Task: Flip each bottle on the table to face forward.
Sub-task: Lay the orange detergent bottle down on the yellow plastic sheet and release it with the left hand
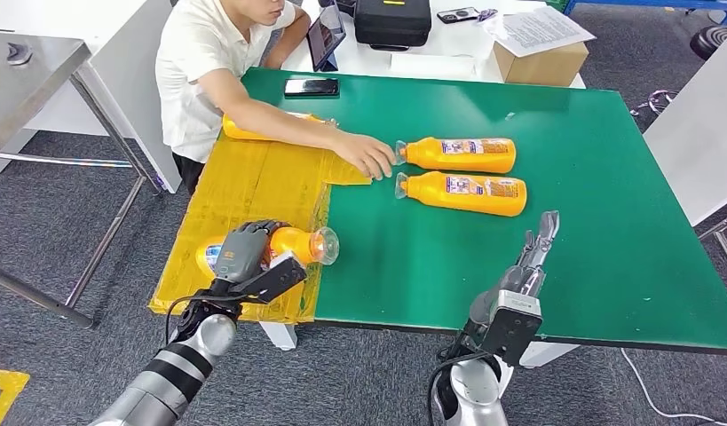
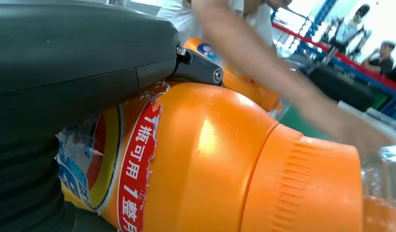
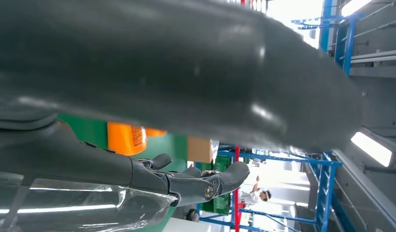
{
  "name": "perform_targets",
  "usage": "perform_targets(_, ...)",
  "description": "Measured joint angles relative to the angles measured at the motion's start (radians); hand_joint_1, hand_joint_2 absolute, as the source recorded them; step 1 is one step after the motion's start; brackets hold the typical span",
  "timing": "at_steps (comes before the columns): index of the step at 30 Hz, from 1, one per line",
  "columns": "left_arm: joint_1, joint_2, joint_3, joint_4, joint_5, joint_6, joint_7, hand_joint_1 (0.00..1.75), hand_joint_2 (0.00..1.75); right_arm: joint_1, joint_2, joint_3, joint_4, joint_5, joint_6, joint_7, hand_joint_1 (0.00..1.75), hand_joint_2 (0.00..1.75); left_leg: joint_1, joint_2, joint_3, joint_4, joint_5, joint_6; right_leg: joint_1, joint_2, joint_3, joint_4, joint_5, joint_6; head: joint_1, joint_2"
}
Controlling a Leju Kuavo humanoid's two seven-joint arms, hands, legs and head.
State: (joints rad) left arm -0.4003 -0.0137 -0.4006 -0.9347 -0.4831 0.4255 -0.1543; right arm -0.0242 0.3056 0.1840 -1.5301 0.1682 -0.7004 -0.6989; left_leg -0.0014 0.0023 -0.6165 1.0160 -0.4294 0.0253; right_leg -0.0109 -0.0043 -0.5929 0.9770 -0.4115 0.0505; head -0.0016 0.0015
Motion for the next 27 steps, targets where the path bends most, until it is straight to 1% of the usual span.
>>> perform_targets(3,-0.031,0.009,-0.024,0.045,-0.014,-0.008,0.008,1.75,1.75,0.0,0.0,-0.002,0.0,-0.003,0.0,0.0,0.0,0.0,0.0,0.0,0.0,0.0,0.0,0.0,0.0,0.0,0.0,0.0,0.0,0.0,0.0,0.0)
perform_targets(7,-0.052,0.016,-0.042,0.081,-0.028,-0.022,0.015,1.75,1.75,0.0,0.0,-0.003,0.0,-0.009,0.0,0.0,0.0,0.0,0.0,0.0,0.001,0.0,0.0,-0.001,0.0,0.0,0.0,0.002,0.0,0.0,0.0,0.0)
perform_targets(11,-0.082,0.018,-0.056,0.124,-0.105,-0.101,0.02,1.74,1.75,-0.004,-0.006,0.008,0.0,-0.038,0.0,0.0,0.0,0.0,0.0,0.0,0.001,0.0,0.001,-0.002,0.0,0.0,0.0,0.002,0.0,0.0,0.0,0.0)
perform_targets(12,-0.092,0.017,-0.059,0.138,-0.121,-0.128,0.01,1.49,1.75,-0.007,-0.009,0.014,0.0,-0.046,0.0,0.0,0.0,0.0,0.0,0.0,0.002,0.0,0.001,-0.002,0.0,0.0,0.0,0.002,0.0,0.0,0.0,0.0)
perform_targets(13,-0.101,0.016,-0.062,0.152,-0.129,-0.154,-0.005,1.13,1.75,-0.01,-0.012,0.021,0.0,-0.053,0.0,0.0,0.0,0.0,0.0,0.0,0.002,0.0,0.001,-0.002,0.0,0.0,0.001,0.002,0.0,0.0,0.0,0.0)
perform_targets(15,-0.123,0.014,-0.064,0.182,-0.138,-0.204,-0.042,0.26,1.75,-0.016,-0.017,0.036,0.002,-0.066,0.001,0.0,0.0,0.0,0.0,-0.001,0.003,0.0,0.001,-0.002,0.0,-0.001,0.002,0.003,0.0,0.0,0.0,0.0)
perform_targets(16,-0.132,0.013,-0.064,0.196,-0.138,-0.223,-0.057,0.07,1.75,-0.019,-0.02,0.042,0.003,-0.07,0.001,0.0,0.0,0.0,0.0,-0.001,0.004,0.0,0.001,-0.002,0.0,-0.001,0.003,0.003,0.0,0.0,0.0,0.0)
perform_targets(17,-0.14,0.013,-0.064,0.21,-0.134,-0.245,-0.07,0.0,1.75,-0.02,-0.022,0.048,0.005,-0.072,0.001,0.0,0.0,0.0,0.0,-0.001,0.005,0.0,0.001,-0.002,0.0,-0.001,0.004,0.003,0.0,0.0,0.0,0.0)
perform_targets(18,-0.147,0.011,-0.062,0.224,-0.123,-0.271,-0.079,0.0,1.75,-0.021,-0.025,0.053,0.006,-0.074,0.001,0.0,0.0,0.0,0.0,-0.001,0.005,0.0,0.001,-0.002,0.0,-0.001,0.004,0.003,0.0,0.0,0.0,0.0)
perform_targets(20,-0.165,0.005,-0.052,0.253,-0.078,-0.353,-0.084,0.0,1.75,-0.021,-0.029,0.06,0.01,-0.075,0.002,0.0,0.0,0.0,0.0,-0.001,0.006,0.0,0.001,-0.002,0.0,-0.001,0.005,0.003,0.0,0.0,0.0,0.0)
perform_targets(24,-0.206,-0.008,-0.015,0.307,0.025,-0.533,-0.063,0.0,1.75,-0.025,-0.035,0.071,0.023,-0.083,0.002,0.0,0.0,0.0,0.0,-0.001,0.007,0.0,0.002,-0.002,0.0,-0.001,0.007,0.003,0.0,-0.001,0.0,0.0)
perform_targets(26,-0.229,-0.009,0.001,0.334,0.051,-0.587,-0.052,0.0,1.75,-0.029,-0.037,0.078,0.032,-0.085,0.002,0.0,0.0,0.0,0.0,-0.001,0.008,0.0,0.002,-0.002,0.0,-0.002,0.008,0.003,0.0,-0.001,0.0,0.0)
perform_targets(27,-0.237,-0.009,0.009,0.346,0.058,-0.599,-0.049,0.0,1.75,-0.03,-0.037,0.082,0.037,-0.085,0.003,0.0,0.0,0.0,0.0,-0.001,0.008,0.0,0.002,-0.002,0.0,-0.002,0.008,0.003,0.0,-0.001,0.0,0.0)
